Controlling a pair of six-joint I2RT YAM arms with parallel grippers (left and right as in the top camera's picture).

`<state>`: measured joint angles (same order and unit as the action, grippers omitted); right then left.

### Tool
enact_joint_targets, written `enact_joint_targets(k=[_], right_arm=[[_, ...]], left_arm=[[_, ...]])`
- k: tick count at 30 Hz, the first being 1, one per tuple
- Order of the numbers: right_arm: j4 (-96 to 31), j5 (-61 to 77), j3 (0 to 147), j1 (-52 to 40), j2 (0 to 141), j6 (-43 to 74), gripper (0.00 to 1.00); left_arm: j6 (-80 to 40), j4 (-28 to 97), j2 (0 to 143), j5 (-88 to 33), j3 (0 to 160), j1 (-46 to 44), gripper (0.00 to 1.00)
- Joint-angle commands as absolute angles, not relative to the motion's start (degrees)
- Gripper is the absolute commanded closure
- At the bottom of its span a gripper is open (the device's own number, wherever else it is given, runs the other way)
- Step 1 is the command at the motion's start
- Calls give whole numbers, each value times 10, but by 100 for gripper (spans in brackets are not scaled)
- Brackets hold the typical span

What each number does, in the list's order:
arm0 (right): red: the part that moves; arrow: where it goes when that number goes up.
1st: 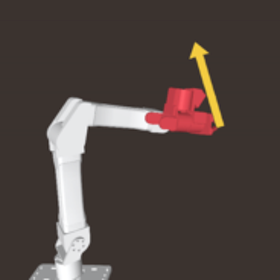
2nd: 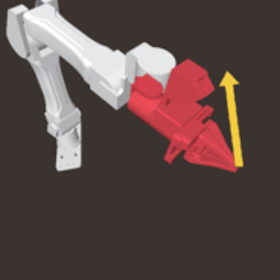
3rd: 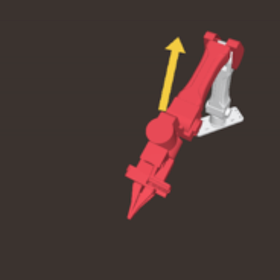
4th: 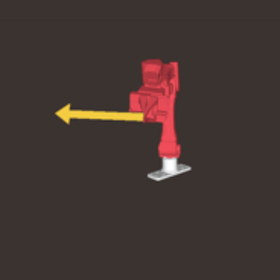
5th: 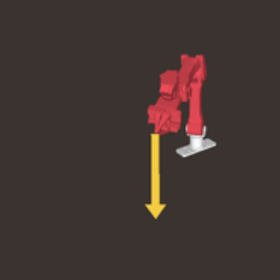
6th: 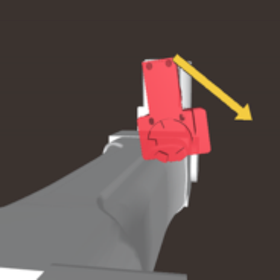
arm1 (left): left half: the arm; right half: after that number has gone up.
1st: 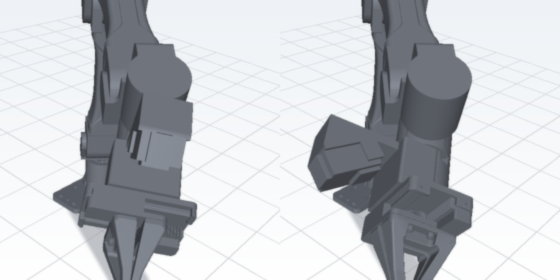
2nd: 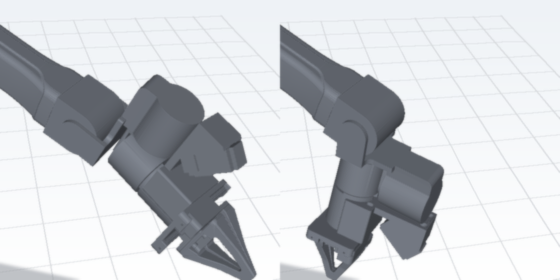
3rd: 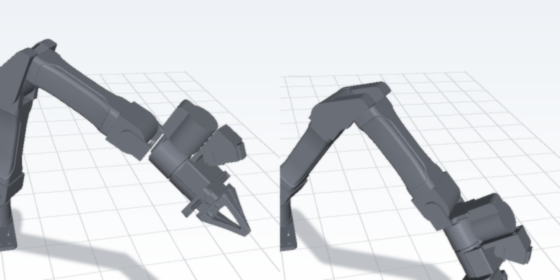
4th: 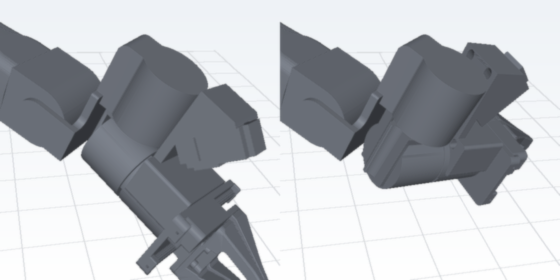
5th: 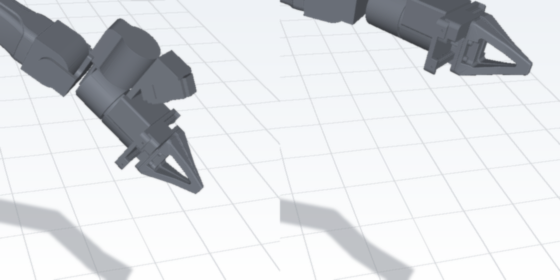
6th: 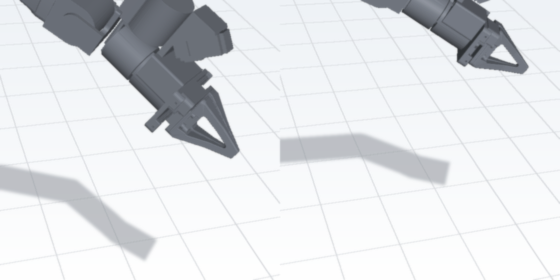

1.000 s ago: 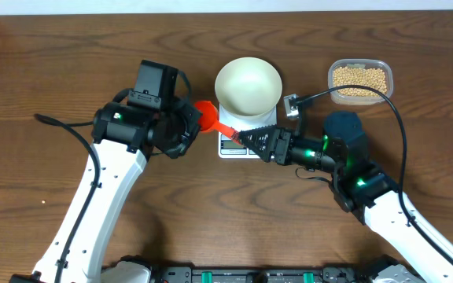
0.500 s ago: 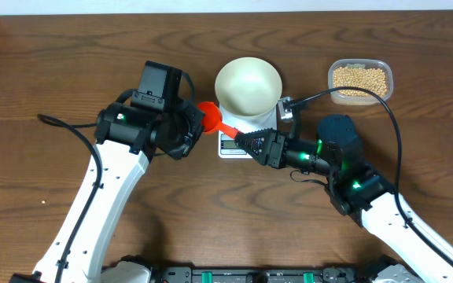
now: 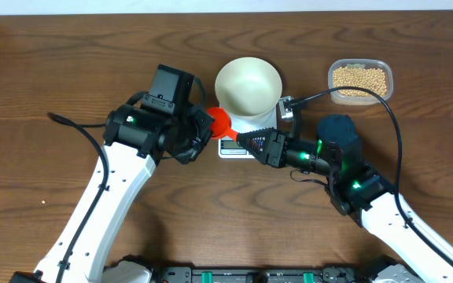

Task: Scoop item into bowl and weigh 50g on scale
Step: 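Close the right gripper on the red scoop handle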

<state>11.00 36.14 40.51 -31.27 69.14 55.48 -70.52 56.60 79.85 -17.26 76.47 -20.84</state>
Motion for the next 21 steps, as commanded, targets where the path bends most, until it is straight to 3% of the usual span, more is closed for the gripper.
enact_joint_targets(k=[1,21], right_arm=[[112,355,414,-316,693,552,64],[111,350,414,-316,693,553,73]], left_arm=[[-711,569,802,-176,766,-210,93],[-731,569,802,-156,766,-210,93]])
